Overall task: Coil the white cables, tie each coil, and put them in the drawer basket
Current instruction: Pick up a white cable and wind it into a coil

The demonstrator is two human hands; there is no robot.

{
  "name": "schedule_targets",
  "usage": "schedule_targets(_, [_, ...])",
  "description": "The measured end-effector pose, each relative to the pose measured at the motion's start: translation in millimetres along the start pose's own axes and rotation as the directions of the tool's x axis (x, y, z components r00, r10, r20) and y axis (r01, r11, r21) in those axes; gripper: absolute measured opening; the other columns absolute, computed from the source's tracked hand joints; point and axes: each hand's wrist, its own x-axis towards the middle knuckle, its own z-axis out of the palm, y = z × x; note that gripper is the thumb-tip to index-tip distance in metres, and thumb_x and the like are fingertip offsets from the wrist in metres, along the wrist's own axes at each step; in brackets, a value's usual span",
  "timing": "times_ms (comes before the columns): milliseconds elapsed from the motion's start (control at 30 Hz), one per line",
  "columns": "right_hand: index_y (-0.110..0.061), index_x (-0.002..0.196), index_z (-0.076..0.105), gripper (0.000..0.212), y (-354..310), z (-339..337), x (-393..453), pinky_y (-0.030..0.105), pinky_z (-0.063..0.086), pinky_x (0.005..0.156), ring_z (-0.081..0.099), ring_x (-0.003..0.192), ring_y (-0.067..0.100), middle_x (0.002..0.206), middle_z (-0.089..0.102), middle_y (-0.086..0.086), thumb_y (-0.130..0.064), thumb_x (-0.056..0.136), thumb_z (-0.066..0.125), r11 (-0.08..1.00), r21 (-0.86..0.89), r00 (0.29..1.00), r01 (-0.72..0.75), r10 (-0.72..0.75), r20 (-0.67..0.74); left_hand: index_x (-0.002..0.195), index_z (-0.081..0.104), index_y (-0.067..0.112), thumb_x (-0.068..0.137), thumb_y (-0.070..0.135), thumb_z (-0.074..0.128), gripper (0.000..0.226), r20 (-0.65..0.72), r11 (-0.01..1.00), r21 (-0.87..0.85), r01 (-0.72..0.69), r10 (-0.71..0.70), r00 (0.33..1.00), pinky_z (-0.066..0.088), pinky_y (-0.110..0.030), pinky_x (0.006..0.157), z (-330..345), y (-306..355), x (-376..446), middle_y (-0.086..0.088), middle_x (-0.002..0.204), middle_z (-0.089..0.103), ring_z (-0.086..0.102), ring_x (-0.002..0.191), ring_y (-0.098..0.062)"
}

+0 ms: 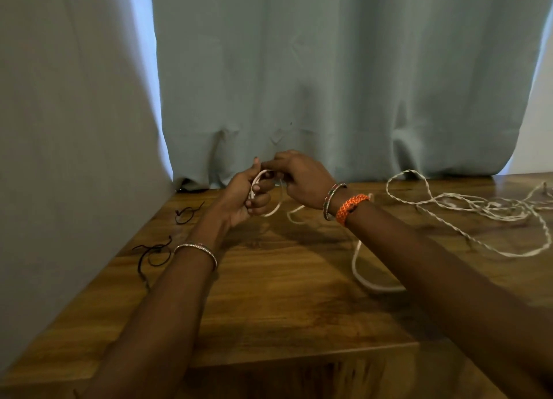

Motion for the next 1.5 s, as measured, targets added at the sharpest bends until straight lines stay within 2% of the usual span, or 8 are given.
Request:
schedule_targets(233, [-0.025,0.122,0.06,0.029,8.5,1.5,-4.2,0.026,0.032,0.063,0.061,0.091,0.028,0.099,0.068,0.008,-0.025,0.097,0.046,0.996,-0.042,0.997,-0.075,0.073,-0.04,0.067,0.042,0.018,0.097,0.038,0.028,0.039,0.039,0.997,-0.076,0.024,-0.021,0.999,0.007,-0.01,0.033,-4.6,5.6,-7.4,0.007,0.036,0.024,0.007,0.029,-0.004])
schedule_targets(467, [-0.017,0.088,0.067,0.021,50.6,-6.0,-20.3,0.025,0.027,0.064,0.059,0.086,0.026,0.094,0.065,0.005,-0.02,0.097,0.048,0.969,0.067,0.951,-0.238,0.247,-0.184,0.058,0.055,0.02,0.063,0.038,0.082,0.033,0.181,0.995,-0.098,-0.011,0.028,0.983,0.026,-0.012,0.026,-40.0,4.2,-19.9,0.009,0.041,0.031,0.011,0.037,-0.005])
schedule_targets(800, [-0.01,0.077,0.069,0.025,70.3,-34.1,-33.4,0.037,0.048,0.054,0.061,0.061,0.026,0.065,0.065,0.007,-0.031,0.086,0.059,0.957,0.113,0.841,-0.267,0.289,-0.457,0.067,0.031,0.02,0.103,0.031,0.017,0.041,-0.318,0.907,-0.246,-0.343,0.259,0.912,0.008,-0.018,0.03,-48.1,15.0,-22.6,0.005,0.042,0.011,0.003,0.041,-0.009])
schedule_targets(900, [-0.02,0.087,0.07,0.019,56.6,-37.9,-39.5,0.03,0.05,0.059,0.059,0.066,0.012,0.073,0.063,-0.006,-0.034,0.076,0.065,0.984,0.02,0.91,-0.176,0.17,-0.377,0.067,0.029,0.019,0.103,0.033,0.017,0.041,-0.416,0.88,-0.272,-0.389,0.257,0.872,0.013,-0.014,0.027,-51.2,10.9,-16.4,0.006,0.031,0.024,0.012,0.026,-0.008])
schedule_targets(1100, [-0.016,0.104,0.067,0.024,33.2,-42.1,-37.9,0.02,0.044,0.057,0.053,0.066,0.005,0.079,0.061,-0.009,-0.021,0.08,0.066,1.0,-0.018,0.874,0.017,-0.023,-0.486,0.064,0.029,0.019,0.101,0.016,0.019,0.039,-0.543,0.902,-0.256,-0.348,0.164,0.824,0.012,-0.014,0.023,-53.1,2.1,-9.5,0.008,0.028,0.022,0.019,0.02,-0.006])
schedule_targets(1200, [-0.014,0.096,0.068,0.017,26.0,-34.5,-44.4,0.026,0.047,0.049,0.063,0.067,0.016,0.081,0.067,0.0,-0.022,0.085,0.058,0.968,-0.196,0.878,0.157,-0.227,-0.421,0.063,0.028,0.018,0.098,0.01,0.021,0.037,-0.611,0.897,-0.277,-0.345,0.112,0.783,0.012,-0.013,0.022,-55.7,0.5,-6.6,0.01,0.027,0.021,0.018,0.018,-0.006])
schedule_targets(1367, [-0.012,0.083,0.069,0.016,20.3,-18.4,-48.3,0.018,0.02,0.041,0.057,0.054,0.023,0.07,0.061,0.004,-0.014,0.081,0.053,0.804,-0.523,0.917,0.283,-0.387,-0.099,0.061,0.028,0.014,0.097,0.003,0.023,0.038,-0.715,0.919,-0.206,-0.336,0.093,0.693,0.016,-0.013,0.024,-54.5,-1.7,-3.5,0.006,0.03,0.026,0.021,0.018,-0.005])
schedule_targets(1500, [-0.009,0.128,0.05,0.045,6.8,-6.3,-49.1,0.026,0.032,0.047,0.065,0.076,0.03,0.102,0.064,0.009,-0.039,0.095,0.043,0.842,-0.488,0.973,0.229,-0.199,0.114,0.063,0.034,0.012,0.096,0.002,0.028,0.036,-0.786,0.947,-0.093,-0.306,0.119,0.606,0.018,-0.011,0.026,-55.6,-2.7,-4.2,0.0,0.059,0.03,0.024,0.018,-0.004])
